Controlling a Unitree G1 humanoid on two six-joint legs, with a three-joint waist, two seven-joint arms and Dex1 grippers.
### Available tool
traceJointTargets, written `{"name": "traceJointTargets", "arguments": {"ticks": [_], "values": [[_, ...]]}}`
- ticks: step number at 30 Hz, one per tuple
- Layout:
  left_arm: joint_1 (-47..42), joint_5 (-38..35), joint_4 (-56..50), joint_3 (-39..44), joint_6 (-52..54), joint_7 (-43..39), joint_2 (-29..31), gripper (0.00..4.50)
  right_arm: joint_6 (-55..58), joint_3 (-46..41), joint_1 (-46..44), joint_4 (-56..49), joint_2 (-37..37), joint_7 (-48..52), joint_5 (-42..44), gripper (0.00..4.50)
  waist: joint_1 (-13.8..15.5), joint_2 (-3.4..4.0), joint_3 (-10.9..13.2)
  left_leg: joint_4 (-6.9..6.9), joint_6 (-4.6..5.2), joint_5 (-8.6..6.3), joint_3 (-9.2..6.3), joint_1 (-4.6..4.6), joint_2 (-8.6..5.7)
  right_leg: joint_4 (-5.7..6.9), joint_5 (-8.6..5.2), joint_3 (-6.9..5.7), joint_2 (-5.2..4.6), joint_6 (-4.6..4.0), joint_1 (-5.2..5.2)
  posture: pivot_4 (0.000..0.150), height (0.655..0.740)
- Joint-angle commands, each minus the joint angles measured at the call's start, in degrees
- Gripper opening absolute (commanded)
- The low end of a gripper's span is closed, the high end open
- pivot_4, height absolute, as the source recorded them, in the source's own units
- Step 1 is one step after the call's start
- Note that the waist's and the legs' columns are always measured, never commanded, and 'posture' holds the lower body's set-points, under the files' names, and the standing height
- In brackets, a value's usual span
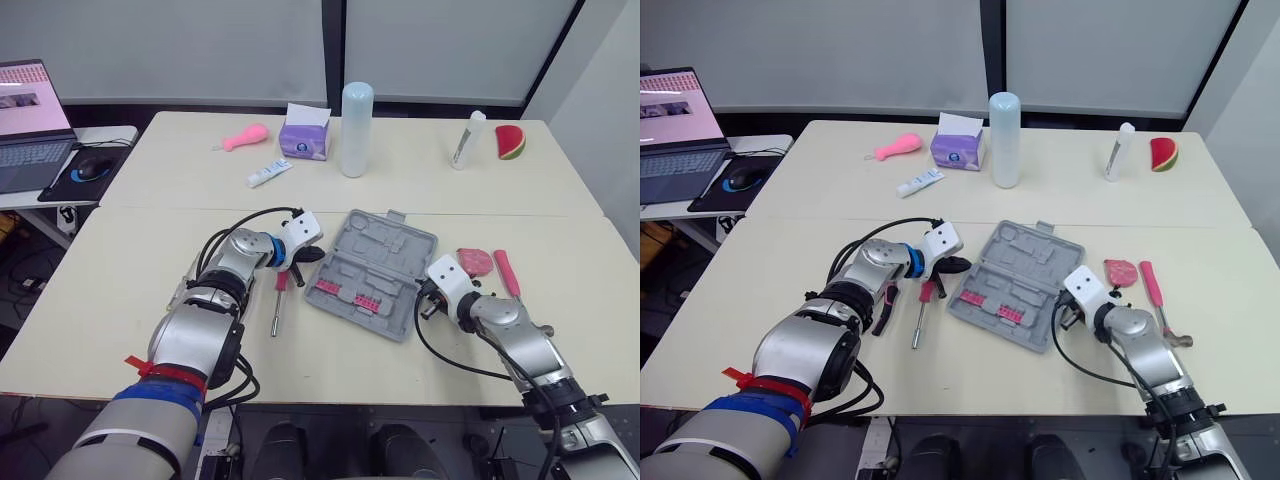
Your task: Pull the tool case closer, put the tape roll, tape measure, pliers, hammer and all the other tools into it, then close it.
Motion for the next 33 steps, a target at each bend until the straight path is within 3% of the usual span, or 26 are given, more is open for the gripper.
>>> {"name": "traceJointTargets", "arguments": {"ticks": [1,10,25,33], "values": [[0.4,-2.3,-2.2,0.9,-1.9,-6.5,-2.1,0.00,-1.7,1.2,0.1,-4.2,0.1,3.8,1.7,0.01,0.0,0.00,0.0,0.00,0.00,0.00,0.00,0.00,-0.02,0.00,0.00,-0.06,-0.05,0.00,0.00,0.150,0.7002],[2.3,-1.5,-3.2,0.1,-3.7,-12.3,-1.6,0.00,-1.9,1.2,1.3,-5.3,-1.3,8.0,1.7,0.01,0.0,0.00,0.0,0.03,0.00,0.00,-0.02,-0.01,-0.01,0.00,0.00,-0.19,-0.11,0.00,0.01,0.150,0.7002],[3.3,-1.4,-3.7,-0.5,-3.4,-14.7,-0.8,0.00,-1.3,1.1,0.6,-5.1,-1.9,10.1,1.4,0.01,0.0,0.00,0.0,0.05,0.00,0.00,-0.04,-0.01,0.00,0.02,0.00,-0.20,-0.11,0.00,0.01,0.150,0.7002],[6.8,-2.2,-8.3,-1.5,0.3,-22.1,2.0,0.00,1.5,0.4,0.6,-6.9,-4.2,14.5,3.0,0.01,-0.1,0.02,0.0,0.10,0.00,0.00,-0.06,-0.01,0.01,0.04,0.00,-0.22,-0.10,0.00,0.02,0.150,0.7002]]}}
